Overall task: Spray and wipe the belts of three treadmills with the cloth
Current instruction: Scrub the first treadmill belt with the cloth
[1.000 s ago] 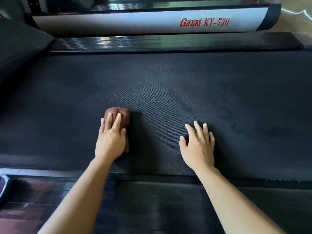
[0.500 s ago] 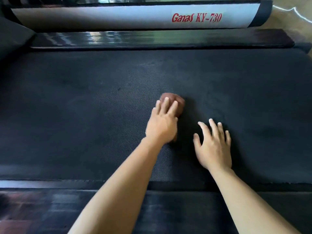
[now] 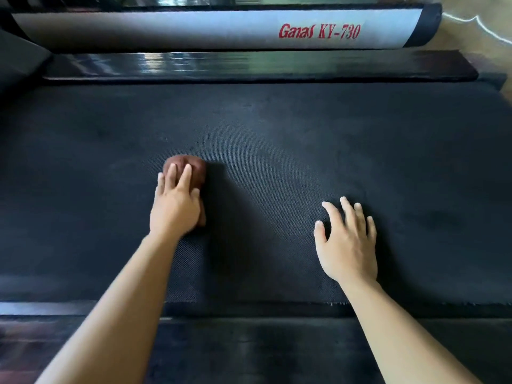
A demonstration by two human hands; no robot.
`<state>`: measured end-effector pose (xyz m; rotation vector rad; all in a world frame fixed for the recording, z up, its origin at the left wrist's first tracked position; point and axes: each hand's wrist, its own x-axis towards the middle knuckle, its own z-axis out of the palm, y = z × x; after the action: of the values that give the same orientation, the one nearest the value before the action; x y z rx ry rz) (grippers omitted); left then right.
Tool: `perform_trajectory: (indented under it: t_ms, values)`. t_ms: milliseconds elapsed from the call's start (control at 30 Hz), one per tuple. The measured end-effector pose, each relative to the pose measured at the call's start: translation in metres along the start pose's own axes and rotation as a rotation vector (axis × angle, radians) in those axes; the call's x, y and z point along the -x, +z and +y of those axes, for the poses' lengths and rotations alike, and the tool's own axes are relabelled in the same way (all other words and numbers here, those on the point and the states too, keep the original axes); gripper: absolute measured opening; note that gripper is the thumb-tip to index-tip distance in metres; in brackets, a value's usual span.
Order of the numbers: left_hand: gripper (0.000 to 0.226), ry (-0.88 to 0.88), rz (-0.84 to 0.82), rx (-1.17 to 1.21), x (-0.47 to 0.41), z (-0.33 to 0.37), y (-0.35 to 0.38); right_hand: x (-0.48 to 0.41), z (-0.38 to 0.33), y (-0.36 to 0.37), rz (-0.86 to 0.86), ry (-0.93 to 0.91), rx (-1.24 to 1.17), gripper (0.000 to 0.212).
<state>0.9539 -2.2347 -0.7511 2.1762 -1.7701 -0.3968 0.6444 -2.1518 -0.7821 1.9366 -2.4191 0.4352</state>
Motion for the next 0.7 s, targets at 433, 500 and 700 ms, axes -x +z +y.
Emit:
perform_trajectory:
  t_ms: [433,500,700]
  values:
    - [0.060,0.431,-0.165,-0.083,-0.008,0.154,0.073,-0.002,0.000,-0.002,-0.031,0.018,0.007,0.049]
    - [0.059,0.471,-0.183,-0.054,0.022,0.151,0.073,-0.002,0.001,-0.002,-0.035,0.022,0.006,0.046]
    - [0.059,0.346,-0.124,-0.001,0.069,0.066,0.041,-0.001,0.001,0.001,0.011,0.011,0.006,0.047]
